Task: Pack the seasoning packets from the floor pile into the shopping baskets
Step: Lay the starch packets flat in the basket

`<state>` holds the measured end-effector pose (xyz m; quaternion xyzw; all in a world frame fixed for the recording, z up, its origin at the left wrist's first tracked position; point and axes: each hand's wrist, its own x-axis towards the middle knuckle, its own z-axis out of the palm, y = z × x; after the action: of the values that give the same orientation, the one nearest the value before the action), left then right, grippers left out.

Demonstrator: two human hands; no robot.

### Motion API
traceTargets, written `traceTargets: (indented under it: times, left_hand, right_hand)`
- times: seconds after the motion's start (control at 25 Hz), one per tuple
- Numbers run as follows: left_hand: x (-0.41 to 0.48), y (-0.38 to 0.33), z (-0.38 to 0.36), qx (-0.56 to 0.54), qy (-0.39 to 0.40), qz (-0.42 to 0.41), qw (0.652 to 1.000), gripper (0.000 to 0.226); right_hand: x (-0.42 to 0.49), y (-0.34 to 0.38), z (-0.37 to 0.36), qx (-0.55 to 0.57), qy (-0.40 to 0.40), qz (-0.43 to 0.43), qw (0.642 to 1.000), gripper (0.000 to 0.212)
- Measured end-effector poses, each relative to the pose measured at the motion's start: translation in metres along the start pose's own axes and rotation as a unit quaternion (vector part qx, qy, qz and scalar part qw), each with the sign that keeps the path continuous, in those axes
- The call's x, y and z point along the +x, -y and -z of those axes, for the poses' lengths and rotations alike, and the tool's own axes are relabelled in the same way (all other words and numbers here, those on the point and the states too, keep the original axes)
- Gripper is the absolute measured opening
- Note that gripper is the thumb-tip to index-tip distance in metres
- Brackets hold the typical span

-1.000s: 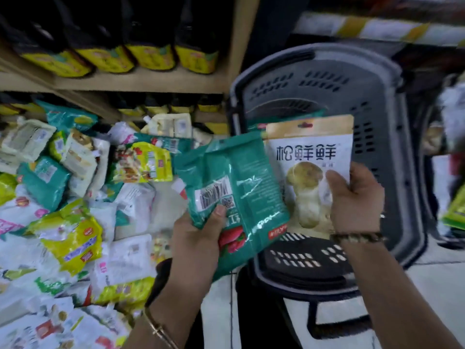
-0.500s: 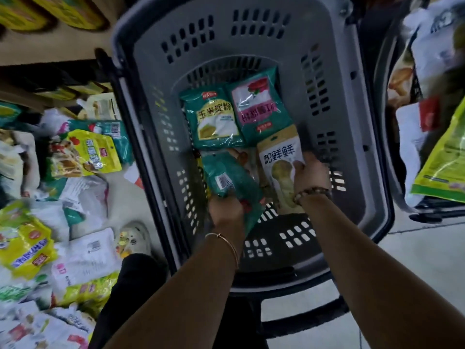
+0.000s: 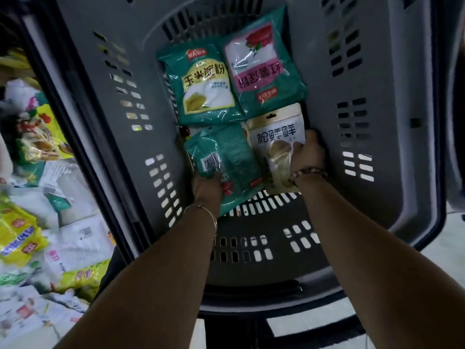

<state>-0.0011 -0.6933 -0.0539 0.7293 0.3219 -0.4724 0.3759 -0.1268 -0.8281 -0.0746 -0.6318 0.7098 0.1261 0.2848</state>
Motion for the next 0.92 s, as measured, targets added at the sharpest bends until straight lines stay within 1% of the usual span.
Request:
traceTargets:
  times: [0.04, 0.08, 0.12, 0.16, 0.2, 0.24, 0.28, 0.32, 0.36, 0.4, 0.52, 0.6, 0.68, 0.8, 0.92]
  left_hand:
    - [-0.003, 0.000, -0.001, 0.021, -0.011, -0.026, 0.999, 0.051]
    - [-0.010, 0.000, -0.001, 0.055, -0.033, -0.067, 0.996, 0.058]
    - [-0.019, 0.001, 0.000, 0.103, -0.062, -0.119, 0.986, 0.067]
    - [-0.026, 0.003, 0.000, 0.173, -0.090, -0.189, 0.963, 0.076]
    - [-0.031, 0.006, 0.000, 0.264, -0.099, -0.265, 0.922, 0.084]
    - [-0.035, 0.008, -0.001, 0.366, -0.083, -0.332, 0.865, 0.089]
    - [-0.036, 0.011, -0.003, 0.460, -0.054, -0.374, 0.803, 0.094]
    - [-0.033, 0.012, -0.004, 0.530, -0.020, -0.389, 0.754, 0.097]
    - [-0.029, 0.012, -0.006, 0.577, 0.008, -0.381, 0.722, 0.101]
    - [-0.021, 0.011, -0.008, 0.609, 0.026, -0.366, 0.703, 0.105]
    - [0.005, 0.010, -0.014, 0.666, 0.047, -0.324, 0.670, 0.119]
    - [0.020, 0.009, -0.017, 0.674, 0.056, -0.308, 0.669, 0.131]
    - [0.030, 0.009, -0.016, 0.666, 0.063, -0.314, 0.674, 0.138]
    - [0.035, 0.011, -0.015, 0.665, 0.062, -0.333, 0.666, 0.141]
    - [0.031, 0.007, -0.014, 0.665, 0.074, -0.329, 0.667, 0.136]
  right_hand:
    - [-0.002, 0.000, 0.001, 0.017, -0.012, 0.017, 1.000, 0.040]
    - [-0.006, 0.000, 0.003, 0.027, -0.027, 0.053, 0.998, 0.046]
    - [-0.013, -0.001, 0.006, 0.024, -0.045, 0.105, 0.993, 0.052]
    - [-0.021, -0.001, 0.009, 0.010, -0.057, 0.156, 0.986, 0.058]
    - [-0.028, 0.000, 0.011, -0.017, -0.052, 0.196, 0.979, 0.064]
    - [-0.033, 0.002, 0.013, -0.055, -0.024, 0.220, 0.974, 0.070]
    - [-0.037, 0.004, 0.012, -0.104, 0.021, 0.233, 0.967, 0.075]
    - [-0.038, 0.005, 0.009, -0.154, 0.069, 0.237, 0.957, 0.080]
    - [-0.037, 0.004, 0.005, -0.199, 0.106, 0.237, 0.945, 0.085]
    - [-0.033, 0.004, 0.000, -0.236, 0.132, 0.235, 0.934, 0.089]
    - [-0.017, 0.001, -0.014, -0.285, 0.186, 0.222, 0.914, 0.100]
    - [-0.009, -0.002, -0.025, -0.291, 0.193, 0.217, 0.912, 0.100]
    - [-0.006, -0.004, -0.035, -0.289, 0.179, 0.217, 0.915, 0.099]
    - [-0.005, -0.005, -0.043, -0.282, 0.163, 0.214, 0.921, 0.102]
    - [-0.008, -0.003, -0.038, -0.282, 0.172, 0.210, 0.920, 0.100]
